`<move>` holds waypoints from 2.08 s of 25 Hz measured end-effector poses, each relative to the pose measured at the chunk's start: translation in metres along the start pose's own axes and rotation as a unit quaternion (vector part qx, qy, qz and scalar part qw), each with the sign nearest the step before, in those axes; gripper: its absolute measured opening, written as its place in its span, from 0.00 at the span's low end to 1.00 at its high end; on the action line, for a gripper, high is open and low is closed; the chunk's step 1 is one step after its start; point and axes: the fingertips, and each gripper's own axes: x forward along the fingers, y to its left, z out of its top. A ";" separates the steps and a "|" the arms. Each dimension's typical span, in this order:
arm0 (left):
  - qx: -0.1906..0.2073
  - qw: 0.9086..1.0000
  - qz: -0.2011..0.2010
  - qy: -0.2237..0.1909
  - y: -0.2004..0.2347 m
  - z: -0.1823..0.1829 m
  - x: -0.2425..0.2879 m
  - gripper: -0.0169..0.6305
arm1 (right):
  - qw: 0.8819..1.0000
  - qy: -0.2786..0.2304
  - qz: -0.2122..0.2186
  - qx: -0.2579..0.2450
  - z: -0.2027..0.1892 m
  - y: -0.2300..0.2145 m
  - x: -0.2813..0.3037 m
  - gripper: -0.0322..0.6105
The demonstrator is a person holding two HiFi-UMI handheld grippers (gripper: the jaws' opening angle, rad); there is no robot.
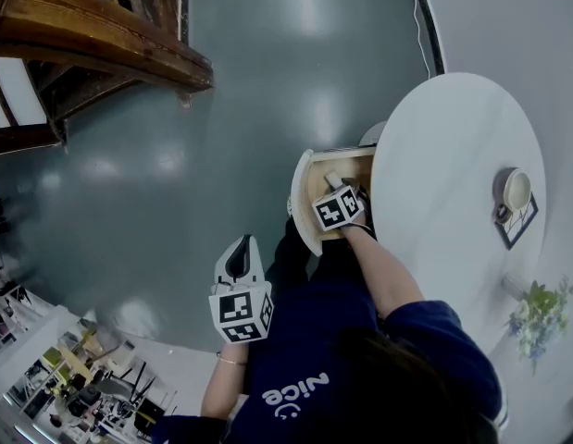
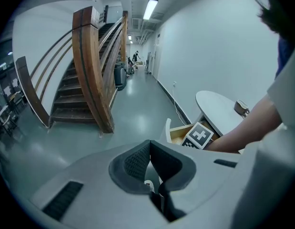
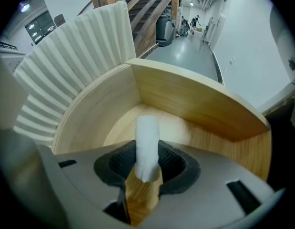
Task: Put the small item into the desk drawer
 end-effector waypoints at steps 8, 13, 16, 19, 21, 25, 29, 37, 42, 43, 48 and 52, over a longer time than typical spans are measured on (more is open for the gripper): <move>0.001 1.000 0.000 0.013 0.003 -0.012 -0.001 0.03 | 1.000 0.012 0.003 -0.009 -0.003 0.002 0.012 0.27; 0.002 1.000 0.003 0.016 0.004 -0.016 -0.003 0.03 | 1.000 0.023 0.006 -0.011 -0.005 0.002 0.018 0.28; 0.002 1.000 0.003 0.017 0.005 -0.018 -0.004 0.03 | 1.000 0.025 0.007 -0.011 -0.006 0.002 0.020 0.28; 0.003 1.000 0.003 0.019 0.007 -0.020 -0.003 0.03 | 0.999 0.030 0.007 -0.008 -0.007 0.000 0.024 0.28; 0.003 1.000 0.003 0.021 0.008 -0.021 -0.004 0.03 | 0.999 0.031 0.008 -0.005 -0.007 0.001 0.025 0.28; 0.004 1.000 0.004 0.021 0.010 -0.022 -0.004 0.03 | 1.000 0.028 0.011 -0.004 -0.005 0.001 0.026 0.28; 0.005 1.000 -0.001 0.018 0.009 -0.020 -0.003 0.03 | 0.999 0.023 0.031 0.007 -0.003 0.007 0.023 0.41; 0.007 1.000 -0.011 -0.002 0.006 -0.008 0.000 0.03 | 1.000 -0.002 0.029 -0.003 0.016 0.017 0.002 0.45; -0.002 1.000 -0.014 -0.018 0.007 0.002 -0.001 0.03 | 1.000 -0.008 0.028 0.007 0.022 0.021 -0.018 0.47; -0.004 1.000 -0.015 -0.022 0.007 0.003 -0.001 0.03 | 1.000 -0.009 0.026 0.009 0.022 0.020 -0.022 0.47; -0.015 0.999 -0.024 -0.037 0.005 0.011 0.002 0.03 | 0.999 -0.022 0.021 0.020 0.025 0.021 -0.042 0.47; -0.018 0.998 -0.032 -0.047 0.003 0.017 0.006 0.03 | 0.999 -0.036 0.018 0.026 0.031 0.017 -0.060 0.47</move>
